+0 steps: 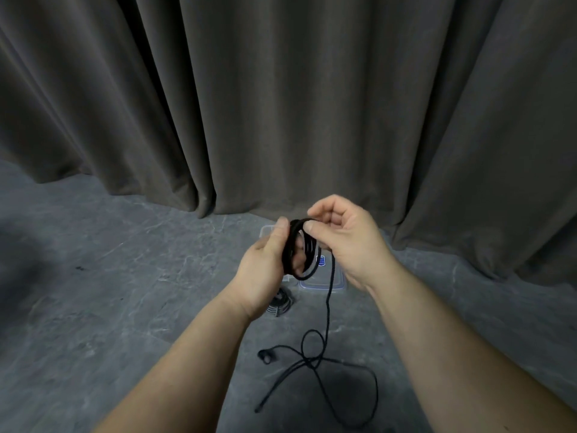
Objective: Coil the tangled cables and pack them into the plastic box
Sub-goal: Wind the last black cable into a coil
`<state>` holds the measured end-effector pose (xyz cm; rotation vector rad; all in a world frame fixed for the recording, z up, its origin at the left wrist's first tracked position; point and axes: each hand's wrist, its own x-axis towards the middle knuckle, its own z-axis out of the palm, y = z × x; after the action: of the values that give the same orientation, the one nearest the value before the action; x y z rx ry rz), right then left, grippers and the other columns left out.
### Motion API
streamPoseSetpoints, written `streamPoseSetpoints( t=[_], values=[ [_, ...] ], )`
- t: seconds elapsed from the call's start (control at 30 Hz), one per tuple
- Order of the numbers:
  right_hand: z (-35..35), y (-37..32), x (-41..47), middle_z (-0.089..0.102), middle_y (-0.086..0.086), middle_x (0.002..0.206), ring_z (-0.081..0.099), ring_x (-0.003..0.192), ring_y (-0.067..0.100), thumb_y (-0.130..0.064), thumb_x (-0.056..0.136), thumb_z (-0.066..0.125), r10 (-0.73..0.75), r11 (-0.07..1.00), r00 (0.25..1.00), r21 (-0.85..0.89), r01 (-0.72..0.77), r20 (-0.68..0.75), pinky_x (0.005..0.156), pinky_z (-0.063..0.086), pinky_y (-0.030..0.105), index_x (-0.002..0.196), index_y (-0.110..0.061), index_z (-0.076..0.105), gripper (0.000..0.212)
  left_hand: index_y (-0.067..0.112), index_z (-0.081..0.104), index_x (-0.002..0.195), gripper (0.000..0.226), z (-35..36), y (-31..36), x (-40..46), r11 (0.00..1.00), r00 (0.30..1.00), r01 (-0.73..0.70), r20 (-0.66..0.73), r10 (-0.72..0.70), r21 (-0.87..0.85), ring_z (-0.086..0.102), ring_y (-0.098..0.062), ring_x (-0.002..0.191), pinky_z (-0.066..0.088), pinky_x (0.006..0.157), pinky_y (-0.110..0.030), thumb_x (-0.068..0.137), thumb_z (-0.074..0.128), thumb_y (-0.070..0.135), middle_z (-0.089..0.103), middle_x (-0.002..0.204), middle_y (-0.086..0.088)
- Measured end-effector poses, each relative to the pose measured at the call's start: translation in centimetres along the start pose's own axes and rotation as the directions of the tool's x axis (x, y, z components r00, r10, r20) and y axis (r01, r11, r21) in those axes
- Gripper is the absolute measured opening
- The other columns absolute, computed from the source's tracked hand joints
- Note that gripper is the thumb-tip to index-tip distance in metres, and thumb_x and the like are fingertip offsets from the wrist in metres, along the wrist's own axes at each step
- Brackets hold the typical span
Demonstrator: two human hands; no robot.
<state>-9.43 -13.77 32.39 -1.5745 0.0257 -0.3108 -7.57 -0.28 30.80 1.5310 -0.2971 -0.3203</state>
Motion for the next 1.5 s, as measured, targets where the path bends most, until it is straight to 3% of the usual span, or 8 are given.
streamPoseSetpoints(
  t=[0.2, 0.4, 0.57, 0.77, 0.9, 1.1, 1.33, 1.5],
  values=[
    [-0.1, 0.9, 0.2, 0.059, -0.006, 0.057, 0.052, 0.05, 0.0, 0.008, 0.081, 0.068, 0.061, 0.996, 0.991, 0.068, -0.054, -0.115, 0.053, 0.043, 0.015, 0.071, -0.014, 0.061, 0.025, 0.011, 0.053, 0.082, 0.025, 0.4, 0.6, -0.4, 0.994, 0.992, -0.029, 0.122, 0.042, -0.108, 0.038, -0.012, 0.057, 0.036, 0.06, -0.022, 0.102, 0.04, 0.015, 0.041, 0.056, 0.003],
    [-0.3, 1.4, 0.6, 0.065, 0.006, 0.065, 0.058, 0.061, 0.016, 0.005, 0.082, 0.068, 0.138, 0.971, 0.966, 0.225, -0.088, -0.219, 0.063, 0.05, 0.028, 0.072, -0.014, 0.064, 0.022, 0.014, 0.05, 0.082, 0.02, -0.1, 0.6, -0.1, 0.993, 0.978, -0.052, 0.198, 0.072, -0.104, 0.044, -0.013, 0.062, 0.042, 0.068, -0.022, 0.1, 0.044, 0.019, 0.044, 0.062, 0.002],
    [-0.3, 2.0, 0.7, 0.071, 0.002, 0.07, 0.066, 0.068, 0.015, 0.0, 0.083, 0.069, 0.005, 1.0, 0.968, -0.005, -0.007, -0.251, 0.071, 0.055, 0.031, 0.071, -0.022, 0.07, 0.025, 0.014, 0.047, 0.08, 0.028, 0.0, 0.8, -0.3, 0.991, 0.987, -0.08, 0.13, 0.094, -0.108, 0.039, -0.011, 0.059, 0.04, 0.063, -0.018, 0.104, 0.034, 0.011, 0.039, 0.059, 0.002],
    [0.1, 2.2, 0.1, 0.073, -0.003, 0.092, 0.067, 0.086, 0.007, -0.013, 0.091, 0.063, -0.061, 0.991, 0.994, -0.127, 0.049, -0.09, 0.088, 0.054, 0.032, 0.101, -0.026, 0.072, 0.018, 0.014, 0.043, 0.076, 0.03, -0.2, 1.0, 0.1, 0.981, 0.994, -0.1, -0.059, 0.092, -0.166, 0.033, -0.009, 0.054, 0.034, 0.056, -0.018, 0.104, 0.034, 0.013, 0.035, 0.055, 0.007],
    [0.2, 2.8, 0.0, 0.073, -0.004, 0.106, 0.068, 0.099, 0.009, -0.012, 0.09, 0.062, -0.134, 0.955, 0.988, -0.277, 0.11, -0.071, 0.096, 0.052, 0.039, 0.115, -0.015, 0.07, 0.026, 0.013, 0.041, 0.072, 0.033, -0.1, 1.3, 0.1, 0.954, 0.997, -0.073, -0.013, 0.072, -0.292, 0.029, -0.007, 0.049, 0.035, 0.049, -0.013, 0.104, 0.034, 0.012, 0.029, 0.055, 0.005],
    [0.4, 3.0, 0.0, 0.074, -0.007, 0.101, 0.067, 0.098, 0.008, -0.018, 0.093, 0.057, -0.159, 0.93, 0.981, -0.35, 0.111, -0.111, 0.093, 0.052, 0.037, 0.114, -0.019, 0.071, 0.025, 0.008, 0.047, 0.082, 0.023, 0.0, 1.1, 0.0, 0.928, 0.982, -0.044, 0.153, 0.108, -0.371, 0.039, -0.012, 0.054, 0.037, 0.06, -0.021, 0.101, 0.039, 0.017, 0.041, 0.056, 0.002],
    [0.8, 2.9, 0.2, 0.06, -0.022, 0.076, 0.059, 0.081, 0.006, -0.022, 0.088, 0.042, -0.022, 0.913, 0.997, -0.406, 0.053, 0.08, 0.086, 0.056, 0.046, 0.125, -0.034, 0.058, 0.042, 0.002, 0.05, 0.091, 0.02, -0.1, 1.3, -0.1, 0.896, 0.98, -0.012, 0.174, 0.099, -0.444, 0.047, -0.014, 0.059, 0.049, 0.062, -0.022, 0.098, 0.034, 0.011, 0.047, 0.059, -0.002],
    [0.0, 2.1, -0.1, 0.064, -0.016, 0.068, 0.06, 0.066, -0.002, 0.003, 0.096, 0.042, -0.023, 0.967, 0.999, -0.253, 0.033, 0.042, 0.068, 0.054, 0.025, 0.104, -0.033, 0.069, 0.046, 0.003, 0.051, 0.086, 0.026, -0.1, 1.7, -0.1, 0.92, 0.99, 0.013, 0.137, 0.044, -0.391, 0.054, -0.015, 0.063, 0.054, 0.065, -0.025, 0.102, 0.032, 0.008, 0.052, 0.066, -0.008]
  ],
)
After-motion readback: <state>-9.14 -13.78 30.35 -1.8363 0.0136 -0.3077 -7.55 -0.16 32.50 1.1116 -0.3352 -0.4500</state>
